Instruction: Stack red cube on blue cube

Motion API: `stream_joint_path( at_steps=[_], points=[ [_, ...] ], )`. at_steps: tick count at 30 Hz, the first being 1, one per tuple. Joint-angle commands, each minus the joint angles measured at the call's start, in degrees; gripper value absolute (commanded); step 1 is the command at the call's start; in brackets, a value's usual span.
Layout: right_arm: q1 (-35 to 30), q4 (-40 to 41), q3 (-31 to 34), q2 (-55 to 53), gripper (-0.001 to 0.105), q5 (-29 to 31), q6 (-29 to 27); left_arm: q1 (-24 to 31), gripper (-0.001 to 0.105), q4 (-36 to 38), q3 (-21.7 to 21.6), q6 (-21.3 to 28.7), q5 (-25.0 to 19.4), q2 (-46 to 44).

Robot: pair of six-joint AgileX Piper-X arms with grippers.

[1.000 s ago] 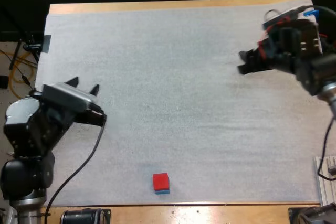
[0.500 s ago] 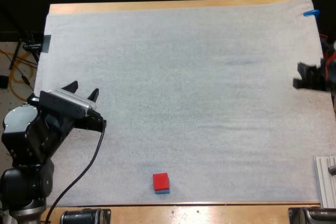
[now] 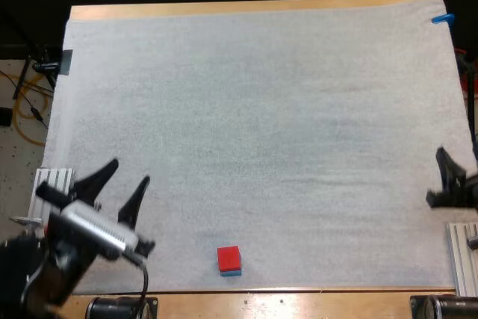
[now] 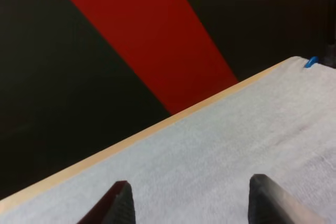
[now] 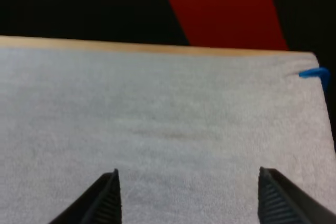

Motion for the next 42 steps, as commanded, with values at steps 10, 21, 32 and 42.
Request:
stream_joint_path(
  at_steps=[10, 21, 32, 42],
  points=[
    [-0.2, 3.1, 8.8, -20.6, 0.055, 3.5, 5.0, -0.3, 0.047, 8.2, 5.2, -4.6, 0.1, -15.9],
    [-0.2, 7.3, 8.6, -26.7, 0.055, 9.0, 5.9, -0.1, 0.047, 24.9, 4.9, -5.8, -0.3, -25.9],
    [-0.2, 6.2, 11.6, -26.6, 0.055, 8.5, 5.7, 0.1, 0.047, 9.8, 13.5, -3.6, -4.7, -25.9],
    [-0.2, 6.9, 13.4, -26.6, 0.055, 8.3, 5.9, 0.1, 0.047, 9.8, 19.3, -3.7, -4.7, -25.9]
  ],
)
